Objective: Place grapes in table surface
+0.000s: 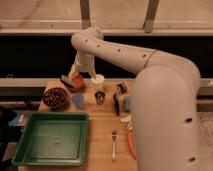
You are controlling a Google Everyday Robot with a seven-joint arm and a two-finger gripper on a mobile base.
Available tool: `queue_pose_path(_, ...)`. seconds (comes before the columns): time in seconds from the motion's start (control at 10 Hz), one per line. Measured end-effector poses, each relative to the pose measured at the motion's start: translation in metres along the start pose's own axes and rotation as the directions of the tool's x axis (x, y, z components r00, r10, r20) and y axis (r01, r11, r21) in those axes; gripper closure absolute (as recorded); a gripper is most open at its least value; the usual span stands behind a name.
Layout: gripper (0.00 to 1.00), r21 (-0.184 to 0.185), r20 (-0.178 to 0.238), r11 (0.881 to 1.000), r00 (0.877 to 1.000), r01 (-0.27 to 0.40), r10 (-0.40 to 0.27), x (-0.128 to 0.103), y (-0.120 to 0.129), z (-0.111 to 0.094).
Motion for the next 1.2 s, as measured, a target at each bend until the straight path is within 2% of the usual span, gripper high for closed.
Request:
queue_pose_path(0.2,0.20,-0.032,-0.009,0.996,0.996,0.085,-0.085,-0.015,0.038,0.020)
queue_pose_path(0.4,0.20,-0.067,-0.026,0.979,0.981,0.192,-0.194,-0.019,0.074,0.037)
queue_pose_path(0.5,0.20,-0.074,-0.031,0.975,0.976,0.212,-0.215,-0.019,0.080,0.040)
queue_pose_path(0.9,0.20,-0.078,-0.023,0.973,0.975,0.219,-0.221,-0.017,0.077,0.038)
queue_pose_path(1.2,0.20,-0.100,0.018,0.958,0.963,0.269,-0.269,-0.004,0.067,0.032)
